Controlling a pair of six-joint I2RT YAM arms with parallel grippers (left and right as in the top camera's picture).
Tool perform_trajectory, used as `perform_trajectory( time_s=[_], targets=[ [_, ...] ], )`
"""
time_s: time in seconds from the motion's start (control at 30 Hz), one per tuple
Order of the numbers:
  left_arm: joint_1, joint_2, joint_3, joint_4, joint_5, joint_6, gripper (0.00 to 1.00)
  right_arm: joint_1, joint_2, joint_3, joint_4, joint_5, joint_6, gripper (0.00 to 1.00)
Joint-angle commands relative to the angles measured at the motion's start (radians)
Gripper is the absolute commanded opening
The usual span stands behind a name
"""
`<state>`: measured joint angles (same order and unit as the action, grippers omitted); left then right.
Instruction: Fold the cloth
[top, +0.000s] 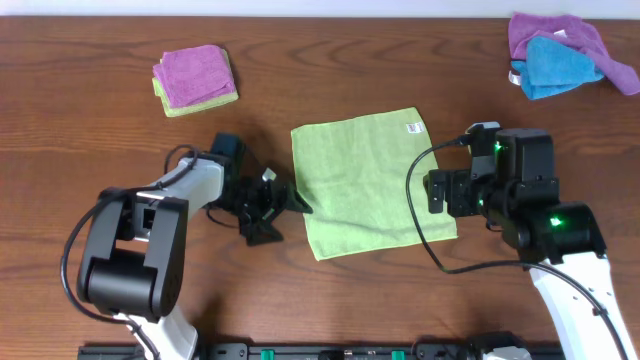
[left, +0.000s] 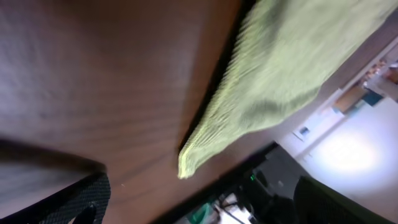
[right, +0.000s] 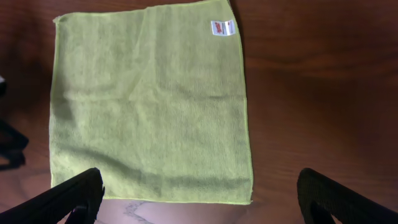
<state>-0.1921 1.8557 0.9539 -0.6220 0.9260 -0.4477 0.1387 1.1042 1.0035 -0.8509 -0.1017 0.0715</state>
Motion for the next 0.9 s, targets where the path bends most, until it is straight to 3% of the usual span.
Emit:
perform_trajectory(
  time_s=[0.0,0.17,0.33,0.53,0.6,0.63,0.67,0.7,0.73,0.83,0.87],
  targets=[
    [0.005,-0.065,0.088,-0.005,-0.066,0.064,0.96,-0.006,-0.004,-0.003,0.0,-0.019,-0.029,0.99],
    [-0.006,-0.134,0.231,-0.063,-0.122,0.142,0.96,-0.006,-0.004,-0.003,0.017,-0.019,-0.043,0.98],
    [-0.064,-0.146,0.388,-0.179,-0.364,0.266,0.96,-0.007,-0.003,-0.003,0.052,-0.018,-0.052,0.96],
    [-0.171,-0.131,0.447,-0.169,-0.658,0.319,0.96,-0.015,0.064,-0.002,0.099,0.023,-0.05,0.93],
    [-0.187,-0.112,0.459,-0.159,-0.712,0.34,0.96,-0.016,0.107,-0.002,0.138,0.023,-0.05,0.77],
    [-0.19,-0.1,0.462,-0.152,-0.719,0.351,0.96,-0.016,0.125,-0.002,0.157,0.023,-0.043,0.38],
    [-0.19,-0.087,0.467,-0.15,-0.719,0.36,0.96,-0.016,0.143,-0.002,0.178,0.023,-0.027,0.14],
    [-0.19,-0.068,0.473,-0.151,-0.72,0.368,0.87,-0.016,0.159,-0.002,0.198,0.022,-0.014,0.01],
    [-0.19,-0.049,0.479,-0.153,-0.719,0.374,0.58,-0.016,0.172,-0.002,0.216,0.021,-0.006,0.01],
    [-0.189,-0.004,0.481,-0.154,-0.725,0.385,0.09,-0.016,0.204,-0.002,0.261,0.019,0.003,0.01],
    [-0.189,0.004,0.481,-0.154,-0.724,0.385,0.06,-0.016,0.209,-0.002,0.269,0.014,0.003,0.02]
  ],
)
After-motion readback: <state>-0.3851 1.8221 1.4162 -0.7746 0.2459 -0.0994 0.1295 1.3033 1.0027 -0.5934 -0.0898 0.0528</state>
